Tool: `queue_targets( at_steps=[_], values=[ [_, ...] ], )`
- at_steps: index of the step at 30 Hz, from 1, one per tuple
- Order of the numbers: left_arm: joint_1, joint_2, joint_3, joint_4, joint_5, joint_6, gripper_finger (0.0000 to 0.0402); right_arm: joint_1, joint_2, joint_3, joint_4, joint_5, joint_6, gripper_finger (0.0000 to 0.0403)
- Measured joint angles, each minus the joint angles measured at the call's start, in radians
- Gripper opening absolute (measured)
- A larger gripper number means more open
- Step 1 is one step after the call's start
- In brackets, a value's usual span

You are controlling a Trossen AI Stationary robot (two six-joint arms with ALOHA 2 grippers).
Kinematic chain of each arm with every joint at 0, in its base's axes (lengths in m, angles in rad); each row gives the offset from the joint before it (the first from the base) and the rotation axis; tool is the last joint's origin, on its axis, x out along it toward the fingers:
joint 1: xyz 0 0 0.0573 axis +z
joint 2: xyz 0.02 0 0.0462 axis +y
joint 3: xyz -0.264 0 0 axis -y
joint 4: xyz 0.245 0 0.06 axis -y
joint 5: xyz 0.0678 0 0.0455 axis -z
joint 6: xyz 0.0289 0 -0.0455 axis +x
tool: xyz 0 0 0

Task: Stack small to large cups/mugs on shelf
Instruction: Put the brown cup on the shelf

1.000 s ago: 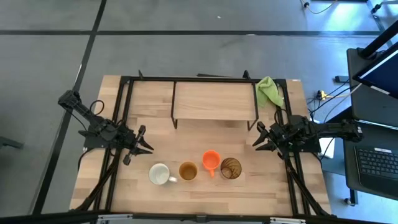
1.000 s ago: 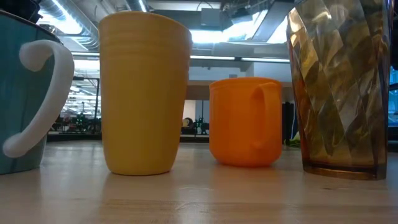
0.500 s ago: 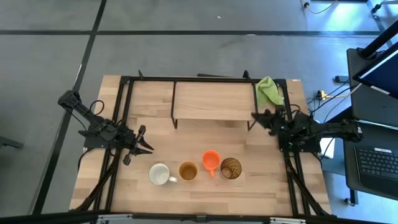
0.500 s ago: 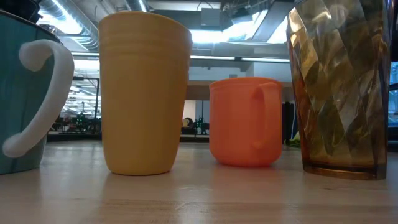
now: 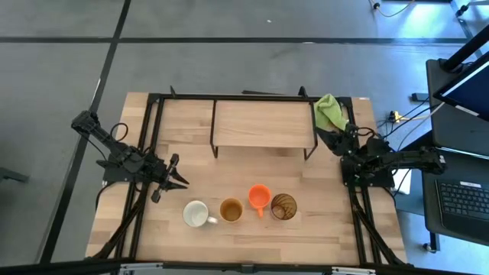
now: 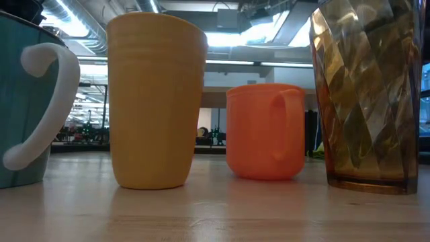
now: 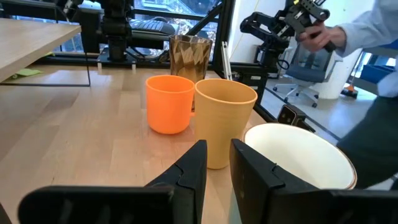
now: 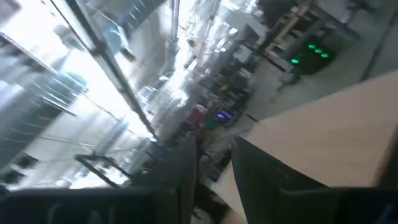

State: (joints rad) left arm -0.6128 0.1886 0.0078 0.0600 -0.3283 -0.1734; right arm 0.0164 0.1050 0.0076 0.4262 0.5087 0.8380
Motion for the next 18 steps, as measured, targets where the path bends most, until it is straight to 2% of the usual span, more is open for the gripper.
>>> queue_targets(
  at_steps=[3, 5, 8, 11, 14, 18],
  values=[
    [0.0, 0.0, 0.0, 0.0, 0.0, 0.0, 0.0064, 0.002, 0.033, 0.047, 0.018, -0.061, -0.059, 0.0104],
    [0.0, 0.0, 0.0, 0.0, 0.0, 0.0, 0.0064, 0.017, 0.081, 0.134, -0.006, -0.077, -0.125, 0.0104],
    [0.0, 0.0, 0.0, 0.0, 0.0, 0.0, 0.0064, 0.056, 0.218, 0.384, -0.152, -0.073, -0.284, 0.0104],
    [0.0, 0.0, 0.0, 0.0, 0.0, 0.0, 0.0064, 0.096, 0.435, 0.726, -0.624, -0.036, -0.367, 0.0104],
    [0.0, 0.0, 0.0, 0.0, 0.0, 0.0, 0.0064, 0.119, 0.683, 1.04, -1.103, -0.014, -0.341, 0.0104],
    [0.0, 0.0, 0.0, 0.0, 0.0, 0.0, 0.0064, 0.142, 0.94, 1.334, -1.541, -0.048, -0.241, 0.0104]
  ],
)
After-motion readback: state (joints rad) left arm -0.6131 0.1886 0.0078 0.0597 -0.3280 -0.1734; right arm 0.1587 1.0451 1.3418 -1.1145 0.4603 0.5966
